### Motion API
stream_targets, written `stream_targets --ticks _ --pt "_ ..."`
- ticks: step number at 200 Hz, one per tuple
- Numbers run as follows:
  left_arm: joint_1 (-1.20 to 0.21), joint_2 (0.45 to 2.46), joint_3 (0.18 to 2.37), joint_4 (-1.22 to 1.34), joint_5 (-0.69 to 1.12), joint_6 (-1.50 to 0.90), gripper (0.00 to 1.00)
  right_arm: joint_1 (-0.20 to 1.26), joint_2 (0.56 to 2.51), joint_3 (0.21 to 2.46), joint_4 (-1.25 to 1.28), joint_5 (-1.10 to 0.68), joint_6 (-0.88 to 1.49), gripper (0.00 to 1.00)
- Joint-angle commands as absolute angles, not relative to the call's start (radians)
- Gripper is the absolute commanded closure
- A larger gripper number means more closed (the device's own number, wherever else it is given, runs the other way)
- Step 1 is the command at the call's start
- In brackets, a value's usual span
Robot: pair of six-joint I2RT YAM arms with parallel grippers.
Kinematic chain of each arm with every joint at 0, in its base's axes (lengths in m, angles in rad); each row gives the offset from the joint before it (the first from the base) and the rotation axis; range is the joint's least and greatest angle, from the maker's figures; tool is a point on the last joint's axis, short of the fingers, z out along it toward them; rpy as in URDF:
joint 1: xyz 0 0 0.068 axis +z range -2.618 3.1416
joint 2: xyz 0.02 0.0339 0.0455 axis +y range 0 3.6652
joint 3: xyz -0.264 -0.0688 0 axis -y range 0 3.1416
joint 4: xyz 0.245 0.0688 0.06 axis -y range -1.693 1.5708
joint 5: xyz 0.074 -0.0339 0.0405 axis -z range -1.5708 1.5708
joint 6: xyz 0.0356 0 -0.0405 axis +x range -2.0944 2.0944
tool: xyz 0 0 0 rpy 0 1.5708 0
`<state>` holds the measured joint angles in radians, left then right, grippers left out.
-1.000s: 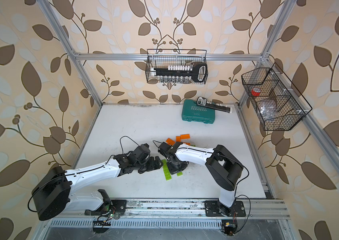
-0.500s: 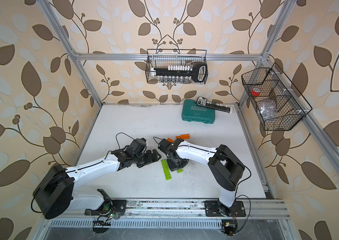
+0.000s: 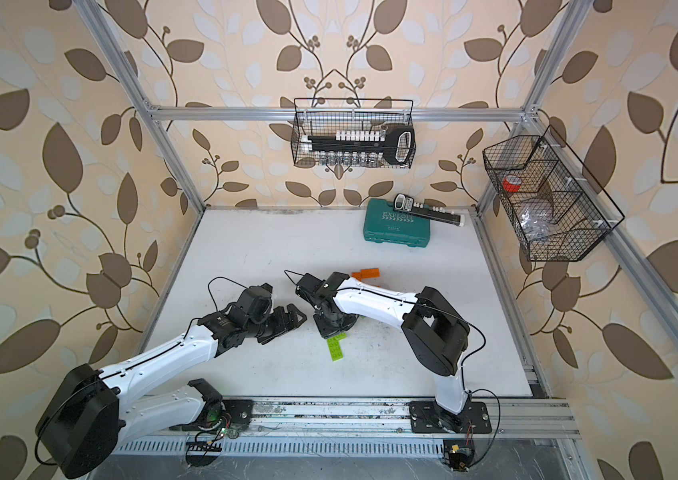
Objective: Assemble a small pinwheel with lego
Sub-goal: Assemble the lego brick with the lego brick.
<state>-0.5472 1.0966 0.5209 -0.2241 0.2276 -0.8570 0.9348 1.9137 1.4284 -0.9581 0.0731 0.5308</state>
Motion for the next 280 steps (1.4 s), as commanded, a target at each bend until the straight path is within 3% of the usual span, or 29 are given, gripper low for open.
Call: stream_targets --ticks 1,280 --pt "-0.532 1.059 0.509 -0.228 0.24 -0.881 0.07 0.937 1.937 1.46 -1.0 0.06 0.533 0.92" --pt "-0.524 1.094 0.519 -0.222 0.259 -0.862 0.07 0.934 2.014 1.43 -0.974 0.02 0.627 0.91"
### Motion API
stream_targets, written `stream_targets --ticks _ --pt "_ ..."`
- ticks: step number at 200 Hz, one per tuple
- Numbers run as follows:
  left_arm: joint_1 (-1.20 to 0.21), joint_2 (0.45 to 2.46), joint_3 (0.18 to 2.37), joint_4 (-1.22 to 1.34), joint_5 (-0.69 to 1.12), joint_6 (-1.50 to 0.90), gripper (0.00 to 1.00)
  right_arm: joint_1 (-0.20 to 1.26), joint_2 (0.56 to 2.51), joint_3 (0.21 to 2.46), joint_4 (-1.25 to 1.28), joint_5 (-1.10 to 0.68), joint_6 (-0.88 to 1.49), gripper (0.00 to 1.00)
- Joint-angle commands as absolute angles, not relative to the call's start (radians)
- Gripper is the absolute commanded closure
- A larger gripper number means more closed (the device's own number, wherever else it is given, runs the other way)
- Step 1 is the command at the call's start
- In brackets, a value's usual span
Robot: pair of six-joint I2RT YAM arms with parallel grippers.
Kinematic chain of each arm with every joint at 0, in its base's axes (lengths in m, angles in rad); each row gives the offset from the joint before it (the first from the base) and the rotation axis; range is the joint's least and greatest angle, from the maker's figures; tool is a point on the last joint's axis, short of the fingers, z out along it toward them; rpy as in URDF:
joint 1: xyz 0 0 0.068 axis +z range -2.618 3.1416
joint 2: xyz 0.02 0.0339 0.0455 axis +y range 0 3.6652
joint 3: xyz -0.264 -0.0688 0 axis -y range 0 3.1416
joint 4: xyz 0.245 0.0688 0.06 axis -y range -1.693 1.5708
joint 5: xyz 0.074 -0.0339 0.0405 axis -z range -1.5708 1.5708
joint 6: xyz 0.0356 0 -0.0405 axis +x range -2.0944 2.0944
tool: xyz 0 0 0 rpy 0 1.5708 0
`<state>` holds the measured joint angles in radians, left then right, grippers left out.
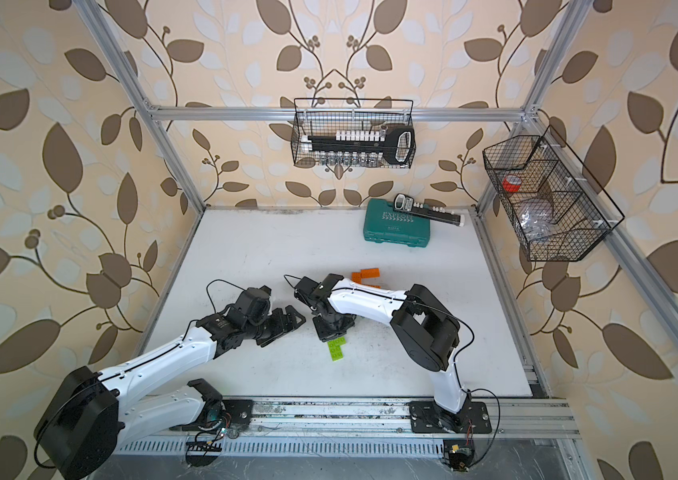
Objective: Assemble a small pinwheel with lego
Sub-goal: Assemble the lego brick with the lego brick.
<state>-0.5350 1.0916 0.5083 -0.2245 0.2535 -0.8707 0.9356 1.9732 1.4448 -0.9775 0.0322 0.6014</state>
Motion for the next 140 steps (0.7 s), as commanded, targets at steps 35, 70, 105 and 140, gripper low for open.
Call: stream_targets --ticks 35,70,105,140 --pt "-0.523 1.095 0.519 -0.221 0.26 -0.864 0.07 0.933 2.014 1.425 -0.971 0.016 0.646 0.91" --pt "-0.525 1.104 0.519 -0.218 0.273 -0.863 0.07 0.929 2.013 1.419 -0.975 0.03 0.649 0.9" --pt "-0.62 1.124 0.554 -0.257 0.204 -0.84 0.08 0.912 2.01 1.398 -0.973 0.045 0.652 0.9" --pt "-0.771 1.199 0.59 -0.257 0.106 -0.848 0.08 0.9 2.019 1.379 -0.966 0.039 0.658 0.9"
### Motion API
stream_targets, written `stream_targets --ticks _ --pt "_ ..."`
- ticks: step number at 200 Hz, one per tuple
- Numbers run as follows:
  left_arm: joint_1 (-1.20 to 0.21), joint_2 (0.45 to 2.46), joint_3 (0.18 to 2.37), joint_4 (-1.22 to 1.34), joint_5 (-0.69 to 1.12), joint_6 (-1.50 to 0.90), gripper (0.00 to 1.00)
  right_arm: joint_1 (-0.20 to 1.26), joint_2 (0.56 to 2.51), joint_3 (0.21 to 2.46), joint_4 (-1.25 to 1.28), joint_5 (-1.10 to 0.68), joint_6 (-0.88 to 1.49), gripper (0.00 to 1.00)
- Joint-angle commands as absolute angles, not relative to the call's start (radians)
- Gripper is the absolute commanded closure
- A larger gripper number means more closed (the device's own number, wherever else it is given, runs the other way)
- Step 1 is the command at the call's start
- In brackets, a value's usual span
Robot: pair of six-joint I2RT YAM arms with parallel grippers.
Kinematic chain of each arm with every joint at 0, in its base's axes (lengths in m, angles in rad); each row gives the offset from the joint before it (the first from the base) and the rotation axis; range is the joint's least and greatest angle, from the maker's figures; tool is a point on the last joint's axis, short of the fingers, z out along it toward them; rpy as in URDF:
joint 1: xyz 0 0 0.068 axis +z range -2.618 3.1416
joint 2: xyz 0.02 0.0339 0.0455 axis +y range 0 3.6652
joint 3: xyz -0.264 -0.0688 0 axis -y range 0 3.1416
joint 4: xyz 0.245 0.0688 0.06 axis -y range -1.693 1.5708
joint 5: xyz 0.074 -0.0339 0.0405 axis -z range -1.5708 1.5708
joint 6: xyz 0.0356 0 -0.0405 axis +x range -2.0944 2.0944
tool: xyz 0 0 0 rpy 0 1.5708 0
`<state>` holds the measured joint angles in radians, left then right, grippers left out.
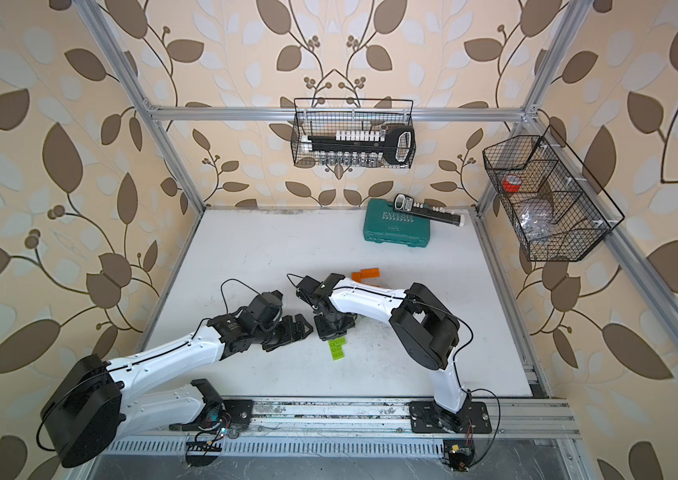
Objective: Assemble a small pinwheel with lego
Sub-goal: Assemble the lego brick with the lego brick.
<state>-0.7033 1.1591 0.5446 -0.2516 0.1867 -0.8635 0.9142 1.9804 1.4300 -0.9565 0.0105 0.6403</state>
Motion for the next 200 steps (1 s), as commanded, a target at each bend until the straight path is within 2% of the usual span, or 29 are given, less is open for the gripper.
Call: stream_targets --ticks 1,49,93,200 --pt "-0.773 1.201 0.588 -0.255 0.105 -0.848 0.08 0.9 2.019 1.379 -0.966 0.039 0.658 0.9" --pt "-0.774 1.198 0.568 -0.217 0.091 -0.909 0.08 0.9 2.056 1.364 -0.956 0.035 0.658 0.9" --pt "-0.684 1.148 0.534 -0.222 0.134 -0.894 0.08 0.902 2.075 1.365 -0.976 0.06 0.665 0.9" --pt "-0.644 1.136 0.551 -0.24 0.17 -0.862 0.08 0.925 1.963 1.386 -1.002 0.015 0.696 0.88"
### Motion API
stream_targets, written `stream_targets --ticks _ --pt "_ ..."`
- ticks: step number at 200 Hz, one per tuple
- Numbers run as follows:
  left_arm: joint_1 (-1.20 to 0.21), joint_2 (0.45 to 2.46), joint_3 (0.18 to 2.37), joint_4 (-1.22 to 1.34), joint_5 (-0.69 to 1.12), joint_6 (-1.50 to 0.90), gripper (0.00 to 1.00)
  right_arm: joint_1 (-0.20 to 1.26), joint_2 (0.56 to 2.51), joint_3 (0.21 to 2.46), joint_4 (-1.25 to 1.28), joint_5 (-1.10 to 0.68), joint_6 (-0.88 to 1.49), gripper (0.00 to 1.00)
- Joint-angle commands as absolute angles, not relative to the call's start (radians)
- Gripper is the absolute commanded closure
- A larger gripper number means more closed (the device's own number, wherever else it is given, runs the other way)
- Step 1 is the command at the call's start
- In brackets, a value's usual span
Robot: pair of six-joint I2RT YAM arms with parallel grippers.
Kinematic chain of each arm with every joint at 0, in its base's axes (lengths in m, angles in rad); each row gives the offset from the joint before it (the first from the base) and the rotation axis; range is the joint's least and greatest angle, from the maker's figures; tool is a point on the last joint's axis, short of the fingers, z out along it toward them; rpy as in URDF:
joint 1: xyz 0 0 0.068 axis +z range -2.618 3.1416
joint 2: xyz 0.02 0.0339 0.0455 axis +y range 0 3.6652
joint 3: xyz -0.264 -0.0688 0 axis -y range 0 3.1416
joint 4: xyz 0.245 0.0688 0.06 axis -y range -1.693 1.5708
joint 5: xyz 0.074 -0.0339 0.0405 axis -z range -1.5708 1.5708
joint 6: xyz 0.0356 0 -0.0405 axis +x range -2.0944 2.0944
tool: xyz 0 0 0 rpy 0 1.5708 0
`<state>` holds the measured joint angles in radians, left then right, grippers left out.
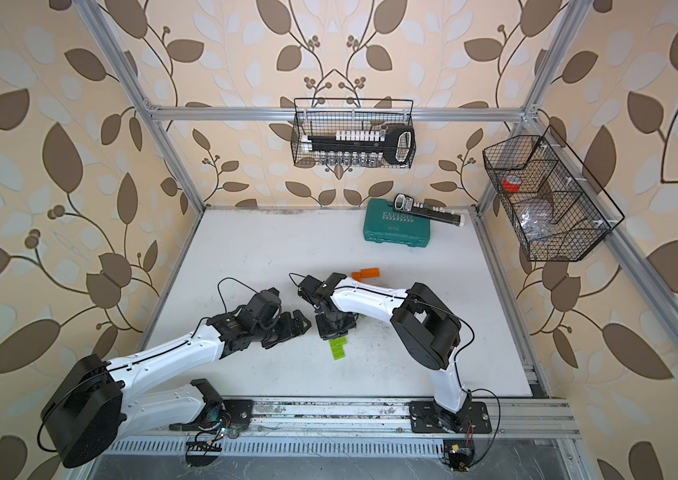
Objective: Assemble a small pinwheel with lego
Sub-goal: Assemble the lego brick with the lego brick.
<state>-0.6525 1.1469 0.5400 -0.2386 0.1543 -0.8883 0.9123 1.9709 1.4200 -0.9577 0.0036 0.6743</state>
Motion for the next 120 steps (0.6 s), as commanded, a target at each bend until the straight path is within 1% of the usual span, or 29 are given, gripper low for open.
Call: stream_targets --ticks 1,52,75,89,120 --pt "-0.644 1.136 0.551 -0.24 0.17 -0.862 0.08 0.926 1.963 1.386 -1.002 0.014 0.696 0.88" --pt "-0.644 1.127 0.545 -0.247 0.17 -0.862 0.08 0.935 1.963 1.376 -0.971 -0.029 0.715 0.85" --pt "-0.644 1.113 0.537 -0.253 0.161 -0.862 0.08 0.937 1.952 1.376 -0.954 -0.04 0.718 0.82" --pt "-0.645 1.108 0.534 -0.258 0.158 -0.862 0.08 0.937 1.943 1.375 -0.94 -0.052 0.715 0.77" --pt "-0.643 1.106 0.544 -0.27 0.149 -0.862 0.07 0.932 1.906 1.363 -0.904 -0.062 0.716 0.74"
